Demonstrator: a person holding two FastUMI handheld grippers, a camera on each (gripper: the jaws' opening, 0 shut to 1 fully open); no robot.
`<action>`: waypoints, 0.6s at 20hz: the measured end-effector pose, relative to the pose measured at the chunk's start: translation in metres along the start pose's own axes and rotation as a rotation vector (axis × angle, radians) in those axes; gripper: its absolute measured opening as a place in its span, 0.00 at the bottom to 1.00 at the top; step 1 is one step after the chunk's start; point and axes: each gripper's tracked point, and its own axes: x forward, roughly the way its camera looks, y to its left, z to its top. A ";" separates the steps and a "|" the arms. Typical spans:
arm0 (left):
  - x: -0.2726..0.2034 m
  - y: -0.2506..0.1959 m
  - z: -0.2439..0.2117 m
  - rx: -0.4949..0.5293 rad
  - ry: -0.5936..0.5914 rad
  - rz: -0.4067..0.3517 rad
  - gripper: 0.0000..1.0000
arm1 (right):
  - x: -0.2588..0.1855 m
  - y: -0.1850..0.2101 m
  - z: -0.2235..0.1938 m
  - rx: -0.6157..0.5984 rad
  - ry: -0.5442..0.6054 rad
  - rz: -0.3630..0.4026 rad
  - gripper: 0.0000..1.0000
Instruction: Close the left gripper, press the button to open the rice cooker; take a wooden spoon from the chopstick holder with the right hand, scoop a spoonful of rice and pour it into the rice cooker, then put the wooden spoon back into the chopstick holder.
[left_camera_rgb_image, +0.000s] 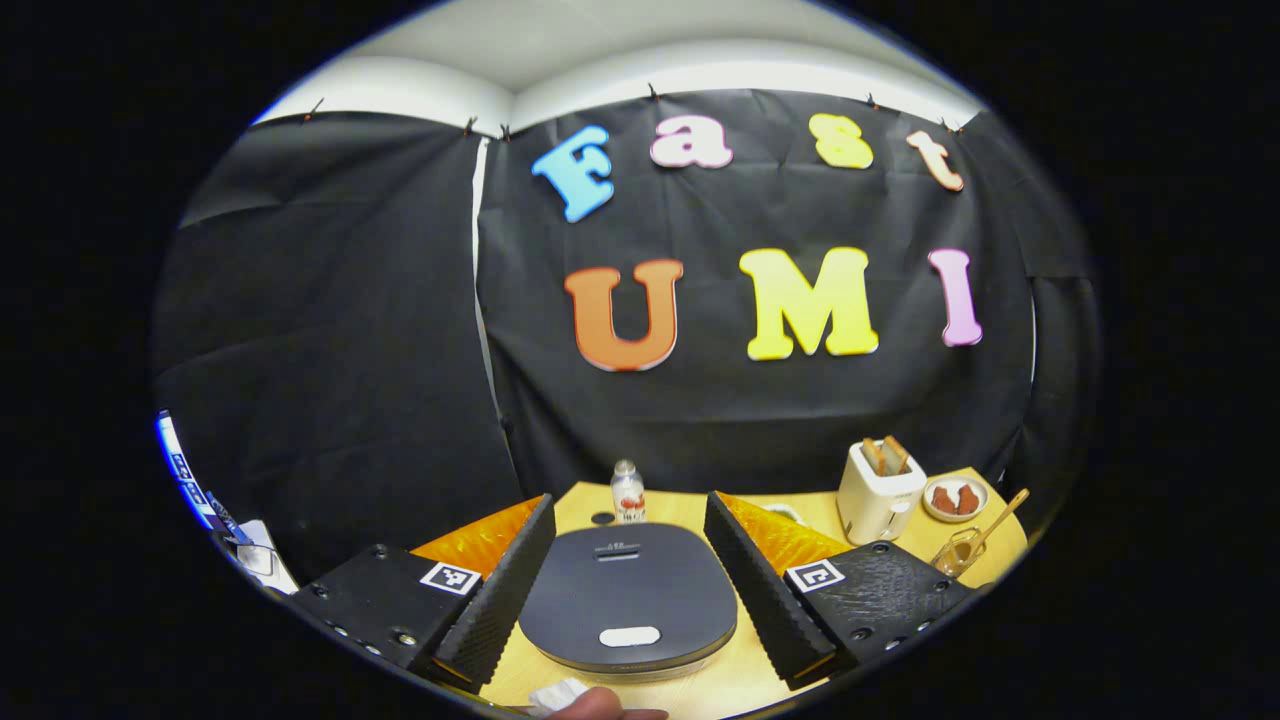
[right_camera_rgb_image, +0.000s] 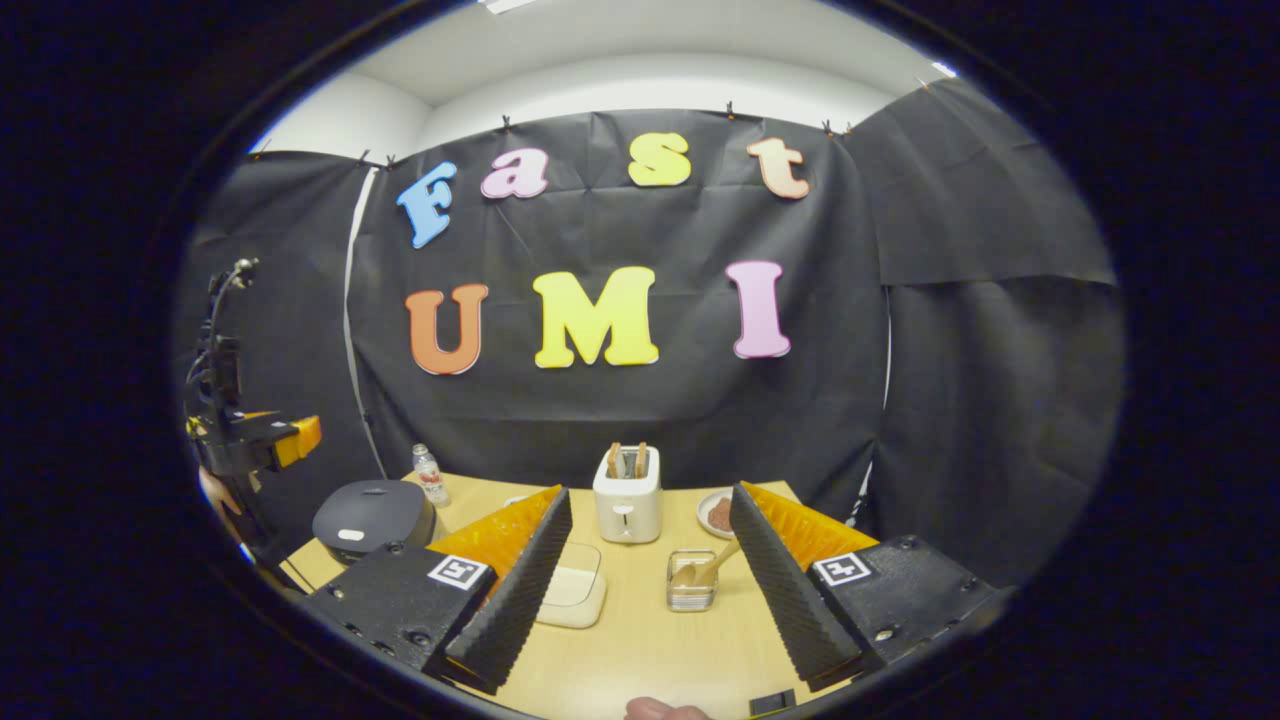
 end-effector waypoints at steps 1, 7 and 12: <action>-0.015 -0.004 0.013 0.008 -0.041 -0.010 1.00 | -0.002 0.001 0.011 -0.013 -0.030 -0.002 0.96; -0.100 -0.025 0.061 -0.025 -0.141 -0.105 0.95 | -0.014 0.009 0.040 -0.020 -0.102 0.011 1.00; -0.127 -0.029 0.070 -0.006 -0.171 -0.129 0.95 | -0.022 0.005 0.044 -0.007 -0.112 -0.002 1.00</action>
